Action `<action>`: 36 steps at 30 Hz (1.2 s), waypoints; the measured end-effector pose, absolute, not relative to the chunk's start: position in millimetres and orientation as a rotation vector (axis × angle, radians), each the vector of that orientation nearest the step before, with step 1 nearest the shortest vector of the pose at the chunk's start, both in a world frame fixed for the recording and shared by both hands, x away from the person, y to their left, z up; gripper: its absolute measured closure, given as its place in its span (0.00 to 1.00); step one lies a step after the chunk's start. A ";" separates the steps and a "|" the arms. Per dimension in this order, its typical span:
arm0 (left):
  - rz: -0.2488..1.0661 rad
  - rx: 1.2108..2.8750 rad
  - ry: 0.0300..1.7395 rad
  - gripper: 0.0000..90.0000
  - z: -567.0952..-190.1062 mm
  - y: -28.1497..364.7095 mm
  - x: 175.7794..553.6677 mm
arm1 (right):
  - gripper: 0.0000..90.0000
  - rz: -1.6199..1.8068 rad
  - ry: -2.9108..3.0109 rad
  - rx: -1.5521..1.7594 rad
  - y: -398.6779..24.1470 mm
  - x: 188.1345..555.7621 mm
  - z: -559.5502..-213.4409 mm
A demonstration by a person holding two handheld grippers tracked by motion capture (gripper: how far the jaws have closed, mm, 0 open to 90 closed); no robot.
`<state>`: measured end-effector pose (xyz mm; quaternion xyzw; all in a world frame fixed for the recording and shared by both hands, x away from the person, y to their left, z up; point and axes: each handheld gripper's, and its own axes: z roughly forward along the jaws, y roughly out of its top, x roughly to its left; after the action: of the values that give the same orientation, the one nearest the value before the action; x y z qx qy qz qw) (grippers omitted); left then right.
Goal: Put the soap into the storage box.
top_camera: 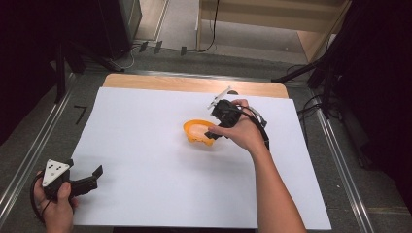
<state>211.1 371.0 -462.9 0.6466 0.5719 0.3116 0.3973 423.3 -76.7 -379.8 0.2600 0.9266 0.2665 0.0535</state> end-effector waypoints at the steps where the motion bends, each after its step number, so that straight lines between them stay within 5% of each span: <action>1: 0.787 1.640 1.450 0.00 -462.8 371.2 211.2 | 0.15 0.852 2.798 0.824 -82.9 419.2 -381.4; 13: 0.782 1.623 1.460 0.00 -463.0 372.4 211.5 | 0.00 1.167 2.462 1.116 -160.2 361.7 -405.9; 36: 0.778 1.637 1.472 0.00 -463.0 371.6 212.8 | 0.00 1.319 2.122 1.298 -262.5 259.9 -459.8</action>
<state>212.8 371.6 -463.0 0.6448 0.5798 0.3067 0.3925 259.9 -262.5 -459.8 0.4548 0.7437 0.4622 0.1624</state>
